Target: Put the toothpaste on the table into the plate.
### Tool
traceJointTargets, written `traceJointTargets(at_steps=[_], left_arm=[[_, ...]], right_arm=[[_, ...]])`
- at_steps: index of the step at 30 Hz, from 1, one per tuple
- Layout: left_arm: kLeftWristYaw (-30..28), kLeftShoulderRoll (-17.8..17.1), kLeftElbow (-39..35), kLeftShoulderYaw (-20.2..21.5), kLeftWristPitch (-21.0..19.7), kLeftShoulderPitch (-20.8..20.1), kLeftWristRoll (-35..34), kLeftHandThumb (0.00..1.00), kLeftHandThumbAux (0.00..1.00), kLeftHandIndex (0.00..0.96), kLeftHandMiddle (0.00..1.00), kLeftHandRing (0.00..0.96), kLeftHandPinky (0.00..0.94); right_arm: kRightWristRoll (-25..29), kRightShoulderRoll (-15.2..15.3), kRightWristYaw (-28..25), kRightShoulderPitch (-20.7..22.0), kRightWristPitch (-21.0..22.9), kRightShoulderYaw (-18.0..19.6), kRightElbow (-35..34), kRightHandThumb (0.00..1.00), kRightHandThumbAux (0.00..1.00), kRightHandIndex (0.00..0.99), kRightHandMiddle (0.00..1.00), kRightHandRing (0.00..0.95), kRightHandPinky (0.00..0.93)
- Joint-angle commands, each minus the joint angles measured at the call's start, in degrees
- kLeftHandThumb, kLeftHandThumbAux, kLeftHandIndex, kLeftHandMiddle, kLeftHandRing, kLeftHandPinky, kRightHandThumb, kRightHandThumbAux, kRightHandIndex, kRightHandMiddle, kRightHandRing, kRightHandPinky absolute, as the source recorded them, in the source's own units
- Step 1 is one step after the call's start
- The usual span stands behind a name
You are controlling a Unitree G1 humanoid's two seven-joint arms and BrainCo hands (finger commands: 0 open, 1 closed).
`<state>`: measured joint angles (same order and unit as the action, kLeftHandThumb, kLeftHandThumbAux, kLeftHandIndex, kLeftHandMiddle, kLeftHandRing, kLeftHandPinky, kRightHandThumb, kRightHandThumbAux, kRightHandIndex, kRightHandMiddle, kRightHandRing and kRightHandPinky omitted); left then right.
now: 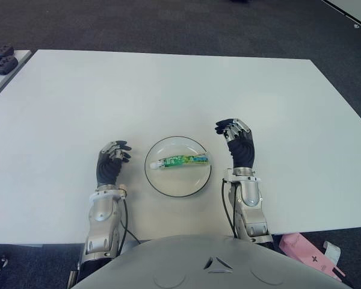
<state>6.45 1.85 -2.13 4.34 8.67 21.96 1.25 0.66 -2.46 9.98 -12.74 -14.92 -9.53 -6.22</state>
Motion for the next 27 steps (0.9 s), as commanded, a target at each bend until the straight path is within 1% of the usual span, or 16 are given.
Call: traceJointTargets(at_steps=[1,3,7,11,17,23,27], left_arm=[[0.05,0.04,0.97,-0.09,-1.30,0.26,0.36,0.833,0.682,0.401,0.487,0.585,0.564],[0.16,0.07,0.91,-0.10,-1.42,0.27,0.45,0.834,0.682,0.402,0.487,0.585,0.565],[0.54,0.14,0.65,-0.20,-1.71,0.33,0.91,0.834,0.682,0.404,0.485,0.585,0.565],[0.38,0.06,1.41,-0.07,-1.34,0.10,0.95,0.834,0.682,0.403,0.486,0.582,0.560],[0.15,0.08,1.52,0.01,-1.17,0.00,0.74,0.833,0.682,0.401,0.487,0.585,0.567],[0.08,-0.09,1.42,0.06,-1.00,-0.03,0.82,0.834,0.682,0.403,0.486,0.587,0.566],[-0.55,-0.35,2.44,0.18,-0.06,-0.36,0.28,0.834,0.681,0.404,0.486,0.583,0.552]], right_arm=[[-0.84,-2.47,1.86,0.87,2.52,1.59,0.96,0.696,0.731,0.430,0.504,0.517,0.538],[-0.85,-2.44,2.08,1.03,2.76,1.80,1.13,0.697,0.731,0.431,0.516,0.530,0.548],[0.50,-2.40,2.00,2.04,2.29,3.51,3.73,0.700,0.729,0.431,0.535,0.542,0.552],[3.21,-3.24,1.54,2.83,1.94,5.35,6.45,0.702,0.727,0.432,0.544,0.545,0.550],[5.18,-3.82,1.11,3.42,1.80,6.43,7.85,0.704,0.726,0.431,0.550,0.549,0.552],[6.51,-2.96,-0.56,4.13,-0.04,7.91,10.86,0.705,0.726,0.432,0.563,0.558,0.559],[6.86,-2.56,-1.50,5.04,-1.22,9.02,13.96,0.705,0.726,0.432,0.572,0.565,0.563]])
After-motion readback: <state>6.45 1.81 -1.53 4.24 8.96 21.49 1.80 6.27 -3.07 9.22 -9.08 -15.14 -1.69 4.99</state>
